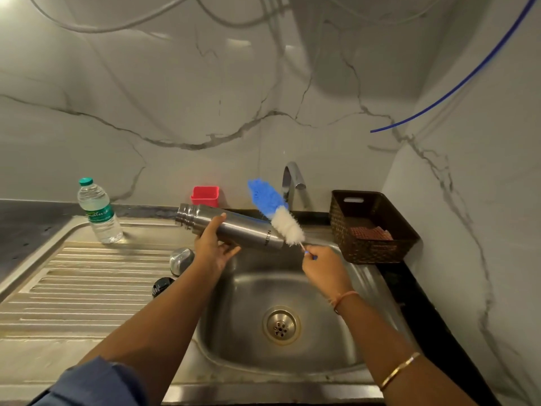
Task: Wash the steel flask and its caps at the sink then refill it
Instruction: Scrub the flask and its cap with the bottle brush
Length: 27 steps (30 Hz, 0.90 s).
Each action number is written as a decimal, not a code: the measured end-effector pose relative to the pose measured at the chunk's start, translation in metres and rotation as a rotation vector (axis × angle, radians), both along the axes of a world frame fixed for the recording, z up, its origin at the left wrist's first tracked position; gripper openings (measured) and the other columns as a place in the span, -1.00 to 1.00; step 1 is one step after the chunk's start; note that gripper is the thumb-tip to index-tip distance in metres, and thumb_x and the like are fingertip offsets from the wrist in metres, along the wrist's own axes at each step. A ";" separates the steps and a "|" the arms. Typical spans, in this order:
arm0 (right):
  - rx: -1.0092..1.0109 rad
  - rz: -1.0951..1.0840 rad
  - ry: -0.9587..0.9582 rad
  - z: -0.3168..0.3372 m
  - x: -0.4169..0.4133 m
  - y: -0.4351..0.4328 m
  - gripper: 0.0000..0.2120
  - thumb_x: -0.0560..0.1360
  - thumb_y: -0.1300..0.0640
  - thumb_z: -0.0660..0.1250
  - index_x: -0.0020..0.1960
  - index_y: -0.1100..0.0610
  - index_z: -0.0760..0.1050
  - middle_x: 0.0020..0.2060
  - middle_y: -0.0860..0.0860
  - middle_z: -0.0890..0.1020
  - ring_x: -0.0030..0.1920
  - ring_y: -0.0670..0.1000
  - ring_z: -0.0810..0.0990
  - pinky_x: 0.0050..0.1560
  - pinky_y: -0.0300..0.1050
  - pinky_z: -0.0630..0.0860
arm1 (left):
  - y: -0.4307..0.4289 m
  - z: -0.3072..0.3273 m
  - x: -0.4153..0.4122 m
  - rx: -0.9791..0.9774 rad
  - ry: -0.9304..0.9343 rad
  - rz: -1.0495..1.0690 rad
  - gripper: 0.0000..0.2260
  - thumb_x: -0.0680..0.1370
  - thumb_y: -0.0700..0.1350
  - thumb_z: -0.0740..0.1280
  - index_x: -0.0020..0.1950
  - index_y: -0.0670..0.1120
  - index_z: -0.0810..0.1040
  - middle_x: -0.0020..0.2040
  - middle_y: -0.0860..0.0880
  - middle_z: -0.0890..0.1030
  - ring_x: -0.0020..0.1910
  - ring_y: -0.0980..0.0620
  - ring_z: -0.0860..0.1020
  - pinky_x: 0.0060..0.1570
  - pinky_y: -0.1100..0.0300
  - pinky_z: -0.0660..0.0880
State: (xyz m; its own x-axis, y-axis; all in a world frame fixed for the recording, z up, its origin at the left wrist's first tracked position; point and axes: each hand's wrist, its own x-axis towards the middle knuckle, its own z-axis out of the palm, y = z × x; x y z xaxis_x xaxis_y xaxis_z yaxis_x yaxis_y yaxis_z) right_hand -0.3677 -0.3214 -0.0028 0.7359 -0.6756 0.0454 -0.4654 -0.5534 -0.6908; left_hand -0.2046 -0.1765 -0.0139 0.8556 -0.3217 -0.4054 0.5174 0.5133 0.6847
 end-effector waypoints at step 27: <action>-0.103 0.107 -0.167 0.018 0.008 0.028 -0.39 0.47 -0.24 0.26 0.43 -0.05 0.23 0.24 0.04 0.44 0.15 0.03 0.50 0.08 -0.11 0.48 | -0.028 -0.001 -0.062 -0.180 0.348 -0.454 -0.34 0.33 0.07 0.47 0.28 -0.29 0.43 0.07 -0.31 0.62 -0.07 -0.22 0.66 -0.07 -0.10 0.59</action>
